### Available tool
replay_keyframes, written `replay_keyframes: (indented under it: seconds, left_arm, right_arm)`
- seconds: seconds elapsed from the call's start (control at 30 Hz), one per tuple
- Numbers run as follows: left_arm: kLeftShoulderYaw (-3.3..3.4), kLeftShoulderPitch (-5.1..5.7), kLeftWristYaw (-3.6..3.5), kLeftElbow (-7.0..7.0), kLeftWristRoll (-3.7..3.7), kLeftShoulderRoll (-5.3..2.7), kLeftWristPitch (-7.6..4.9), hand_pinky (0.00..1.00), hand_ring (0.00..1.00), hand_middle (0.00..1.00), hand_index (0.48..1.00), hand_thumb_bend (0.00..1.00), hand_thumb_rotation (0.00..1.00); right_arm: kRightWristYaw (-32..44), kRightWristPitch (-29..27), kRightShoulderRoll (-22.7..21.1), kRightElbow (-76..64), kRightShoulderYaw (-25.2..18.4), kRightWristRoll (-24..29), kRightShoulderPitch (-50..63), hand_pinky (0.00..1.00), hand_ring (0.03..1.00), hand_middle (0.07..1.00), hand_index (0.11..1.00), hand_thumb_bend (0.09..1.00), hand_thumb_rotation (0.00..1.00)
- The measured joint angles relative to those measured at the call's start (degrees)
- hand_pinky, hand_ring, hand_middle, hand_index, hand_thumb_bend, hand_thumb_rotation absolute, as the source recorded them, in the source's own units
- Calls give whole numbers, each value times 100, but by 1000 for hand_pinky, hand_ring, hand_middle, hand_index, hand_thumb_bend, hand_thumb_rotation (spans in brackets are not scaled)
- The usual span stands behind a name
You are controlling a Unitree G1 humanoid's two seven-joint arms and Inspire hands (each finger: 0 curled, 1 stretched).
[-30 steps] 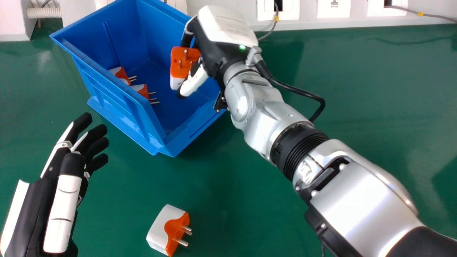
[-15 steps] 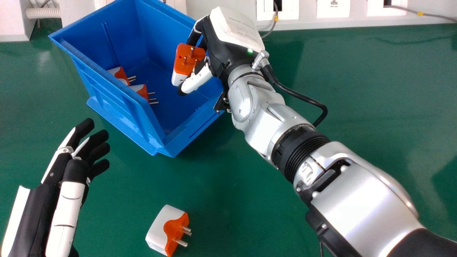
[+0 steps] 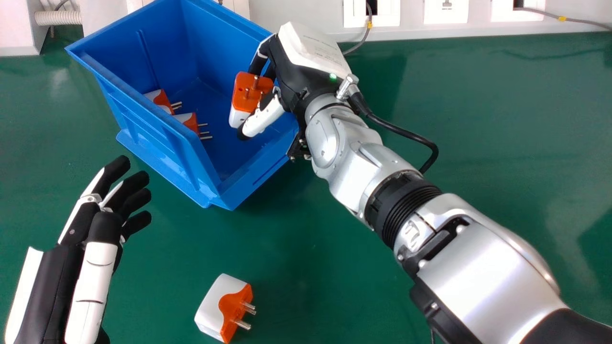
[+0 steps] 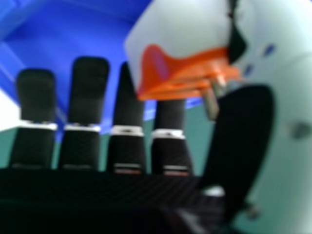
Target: Pick all objects and put in blue box
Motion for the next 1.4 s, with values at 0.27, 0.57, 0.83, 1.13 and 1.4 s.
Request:
replay_keyframes:
  seconds: [0.27,0.57,0.83,1.13,1.4]
  left_arm:
    - [-8,13,6,-5,17,2,0,844,868,877,895,815,910]
    - [-42,-20,26,0,88,2,-38,839,866,871,892,824,903]
    - [-51,5,27,4,94,1,-101,837,864,869,891,823,899]
    - [-87,17,38,4,131,-1,-102,832,862,866,888,810,892]
    - [-120,37,47,6,166,-2,-102,829,860,864,886,804,888]
  right_arm:
    - [-1,0,-4,-7,-61,30,75,390,491,497,489,518,4]
    - [-6,142,-8,-9,-61,11,158,419,526,587,493,513,118]
    - [12,280,-7,-10,54,-29,172,477,613,661,532,544,203]
    - [258,500,-7,-12,224,-86,171,625,781,897,849,585,689]
    - [305,522,-7,-12,166,-32,167,651,823,950,914,597,812]
